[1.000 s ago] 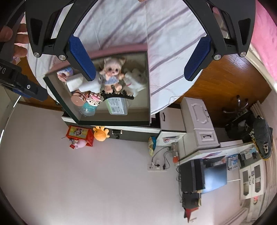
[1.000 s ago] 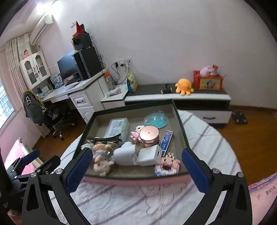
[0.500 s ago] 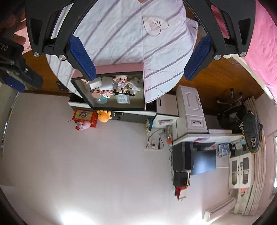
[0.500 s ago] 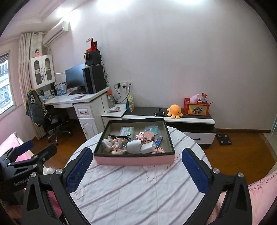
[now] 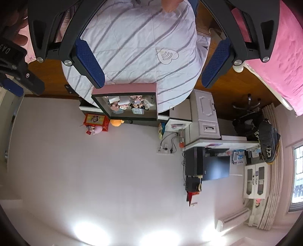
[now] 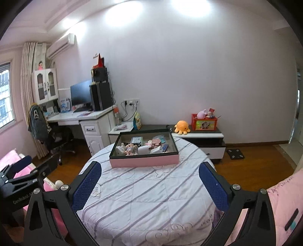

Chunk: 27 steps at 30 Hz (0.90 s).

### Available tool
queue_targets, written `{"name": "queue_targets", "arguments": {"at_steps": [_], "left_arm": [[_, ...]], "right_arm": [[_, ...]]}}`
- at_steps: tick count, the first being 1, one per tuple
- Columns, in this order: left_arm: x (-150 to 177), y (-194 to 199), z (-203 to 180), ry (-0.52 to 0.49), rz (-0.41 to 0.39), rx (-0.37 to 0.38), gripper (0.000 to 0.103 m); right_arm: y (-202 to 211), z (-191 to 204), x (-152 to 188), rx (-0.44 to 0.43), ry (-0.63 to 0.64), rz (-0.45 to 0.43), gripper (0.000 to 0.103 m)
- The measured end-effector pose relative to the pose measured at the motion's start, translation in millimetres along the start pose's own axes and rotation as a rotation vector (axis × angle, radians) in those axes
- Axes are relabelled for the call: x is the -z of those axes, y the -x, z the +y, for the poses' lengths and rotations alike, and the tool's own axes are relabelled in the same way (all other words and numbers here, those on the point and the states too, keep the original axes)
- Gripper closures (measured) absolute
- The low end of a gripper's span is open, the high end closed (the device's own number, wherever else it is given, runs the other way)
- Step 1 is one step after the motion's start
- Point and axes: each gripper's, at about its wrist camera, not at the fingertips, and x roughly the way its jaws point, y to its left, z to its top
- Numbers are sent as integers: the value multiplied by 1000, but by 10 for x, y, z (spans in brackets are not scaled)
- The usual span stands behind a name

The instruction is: Organize rigid objects

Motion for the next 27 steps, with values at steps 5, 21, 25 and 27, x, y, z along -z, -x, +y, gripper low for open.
{"name": "queue_targets", "arguments": {"at_steps": [5, 21, 25, 27], "left_arm": [[87, 319, -96, -28, -46, -11, 0], [164, 503, -179, -50, -74, -6, 0], [163, 503, -185, -54, -69, 3, 0], [170, 503, -193, -55, -63, 13, 0]], "right_arm": [[337, 18, 71, 15, 3, -34, 0], [481, 69, 174, 2, -14, -64, 0], [475, 64, 176, 5, -14, -64, 0], [477, 61, 180, 5, -15, -62, 0]]}}
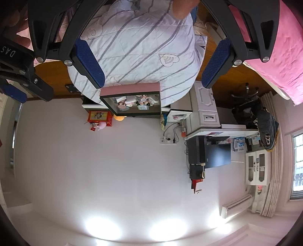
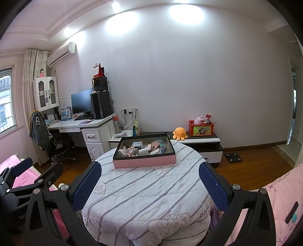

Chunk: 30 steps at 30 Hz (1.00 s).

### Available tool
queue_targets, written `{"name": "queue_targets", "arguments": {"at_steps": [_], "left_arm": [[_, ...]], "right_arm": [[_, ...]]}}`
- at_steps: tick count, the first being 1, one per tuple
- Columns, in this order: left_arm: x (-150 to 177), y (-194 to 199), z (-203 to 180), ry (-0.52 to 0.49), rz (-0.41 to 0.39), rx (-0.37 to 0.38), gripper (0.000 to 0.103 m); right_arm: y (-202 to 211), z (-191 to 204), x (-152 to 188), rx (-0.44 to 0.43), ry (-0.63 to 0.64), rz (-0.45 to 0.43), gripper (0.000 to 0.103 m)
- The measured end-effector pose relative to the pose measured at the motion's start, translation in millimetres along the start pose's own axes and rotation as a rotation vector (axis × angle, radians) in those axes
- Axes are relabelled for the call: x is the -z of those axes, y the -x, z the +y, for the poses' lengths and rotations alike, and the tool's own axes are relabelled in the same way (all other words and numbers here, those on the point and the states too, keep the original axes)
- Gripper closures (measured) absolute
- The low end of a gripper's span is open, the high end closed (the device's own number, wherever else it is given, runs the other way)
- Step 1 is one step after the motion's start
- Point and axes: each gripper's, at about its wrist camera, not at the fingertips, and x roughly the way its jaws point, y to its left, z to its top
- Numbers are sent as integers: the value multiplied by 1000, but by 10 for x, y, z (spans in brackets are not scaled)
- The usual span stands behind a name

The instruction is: Organize rigid objects

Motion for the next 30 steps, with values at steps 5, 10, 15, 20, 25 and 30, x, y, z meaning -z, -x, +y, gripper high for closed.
{"name": "queue_targets", "arguments": {"at_steps": [5, 10, 15, 20, 25, 30], "left_arm": [[21, 3, -14, -5, 1, -5, 0], [30, 0, -16, 1, 4, -3, 0], [49, 3, -18, -6, -1, -26, 0], [58, -6, 0, 13, 3, -11, 0], [56, -18, 2, 15, 4, -10, 0], [54, -19, 11, 19, 0, -7, 0]], "right_arm": [[14, -3, 1, 7, -2, -5, 0], [23, 6, 14, 9, -1, -6, 0], [25, 14, 15, 8, -1, -9, 0], [30, 14, 14, 8, 1, -12, 0], [39, 5, 3, 11, 0, -16, 0], [43, 2, 0, 9, 2, -15, 0]]}}
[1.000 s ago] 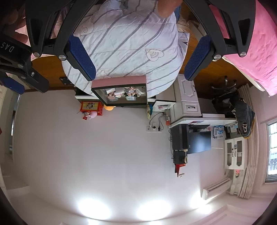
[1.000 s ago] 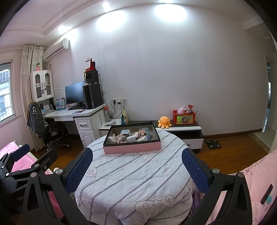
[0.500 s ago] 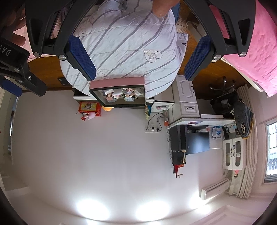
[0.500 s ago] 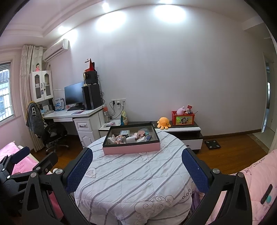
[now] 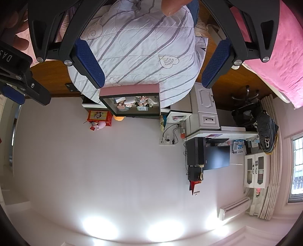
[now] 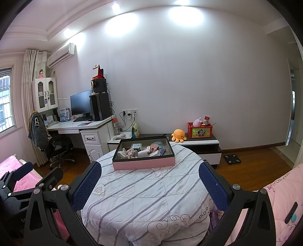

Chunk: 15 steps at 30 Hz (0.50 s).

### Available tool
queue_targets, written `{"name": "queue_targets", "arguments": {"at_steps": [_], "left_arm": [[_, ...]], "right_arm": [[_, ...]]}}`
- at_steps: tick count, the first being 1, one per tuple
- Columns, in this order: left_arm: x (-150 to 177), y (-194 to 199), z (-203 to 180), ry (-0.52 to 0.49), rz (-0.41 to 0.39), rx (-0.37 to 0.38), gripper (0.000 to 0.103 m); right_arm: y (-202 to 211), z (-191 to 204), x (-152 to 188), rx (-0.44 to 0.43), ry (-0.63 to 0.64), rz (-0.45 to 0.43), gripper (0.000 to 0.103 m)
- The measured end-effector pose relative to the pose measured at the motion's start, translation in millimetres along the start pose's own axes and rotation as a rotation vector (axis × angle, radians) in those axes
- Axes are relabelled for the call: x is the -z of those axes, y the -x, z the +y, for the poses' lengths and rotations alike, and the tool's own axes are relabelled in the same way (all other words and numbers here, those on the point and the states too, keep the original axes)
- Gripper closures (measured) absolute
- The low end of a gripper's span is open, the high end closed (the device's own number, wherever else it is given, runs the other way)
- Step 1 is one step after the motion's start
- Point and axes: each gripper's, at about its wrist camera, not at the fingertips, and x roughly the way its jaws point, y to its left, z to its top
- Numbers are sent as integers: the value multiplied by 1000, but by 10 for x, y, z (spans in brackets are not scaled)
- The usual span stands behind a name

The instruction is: Organize rigid objects

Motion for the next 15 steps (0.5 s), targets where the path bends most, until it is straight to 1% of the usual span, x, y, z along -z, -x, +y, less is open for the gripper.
{"name": "queue_targets", "arguments": {"at_steps": [5, 11, 15], "left_arm": [[0, -3, 6, 4, 0, -9, 0], [8, -36, -26, 9, 9, 10, 0], [15, -34, -61, 10, -2, 11, 0]], "right_arm": [[-11, -8, 2, -3, -3, 5, 0], [-55, -15, -4, -4, 1, 9, 0], [-63, -21, -4, -5, 1, 7, 0]]}}
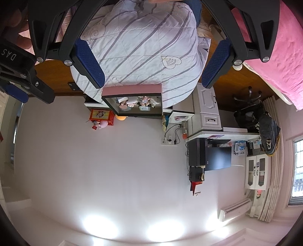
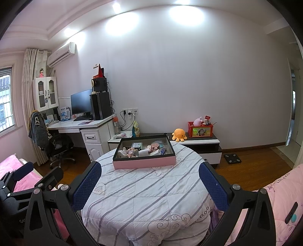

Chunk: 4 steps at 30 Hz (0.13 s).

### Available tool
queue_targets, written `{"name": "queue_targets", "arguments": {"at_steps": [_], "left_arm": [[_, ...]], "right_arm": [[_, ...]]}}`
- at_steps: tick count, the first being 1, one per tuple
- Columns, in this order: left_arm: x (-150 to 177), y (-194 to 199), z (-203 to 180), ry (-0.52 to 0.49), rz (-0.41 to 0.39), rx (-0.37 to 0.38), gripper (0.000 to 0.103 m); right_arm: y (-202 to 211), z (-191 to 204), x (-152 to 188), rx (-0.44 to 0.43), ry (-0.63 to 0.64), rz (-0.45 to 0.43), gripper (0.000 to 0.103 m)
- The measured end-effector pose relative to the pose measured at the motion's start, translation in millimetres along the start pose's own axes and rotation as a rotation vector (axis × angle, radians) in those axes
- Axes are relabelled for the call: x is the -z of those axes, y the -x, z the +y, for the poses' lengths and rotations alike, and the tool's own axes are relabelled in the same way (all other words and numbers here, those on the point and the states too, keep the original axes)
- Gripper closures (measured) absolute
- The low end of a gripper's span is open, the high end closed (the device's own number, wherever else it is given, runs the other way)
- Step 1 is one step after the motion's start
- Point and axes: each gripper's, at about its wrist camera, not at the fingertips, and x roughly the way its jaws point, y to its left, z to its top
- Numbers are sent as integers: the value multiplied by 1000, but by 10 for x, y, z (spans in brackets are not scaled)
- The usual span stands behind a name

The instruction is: Organize rigid objects

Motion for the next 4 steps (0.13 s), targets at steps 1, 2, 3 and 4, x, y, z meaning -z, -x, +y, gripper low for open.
{"name": "queue_targets", "arguments": {"at_steps": [1, 2, 3, 4], "left_arm": [[3, 2, -1, 1, -4, 1, 0], [13, 16, 3, 0, -8, 2, 0], [17, 17, -5, -3, -10, 1, 0], [18, 22, -10, -5, -10, 2, 0]], "right_arm": [[-2, -2, 1, 1, 1, 1, 0], [-2, -5, 1, 1, 1, 1, 0], [1, 4, 3, 1, 1, 1, 0], [4, 9, 5, 1, 1, 1, 0]]}}
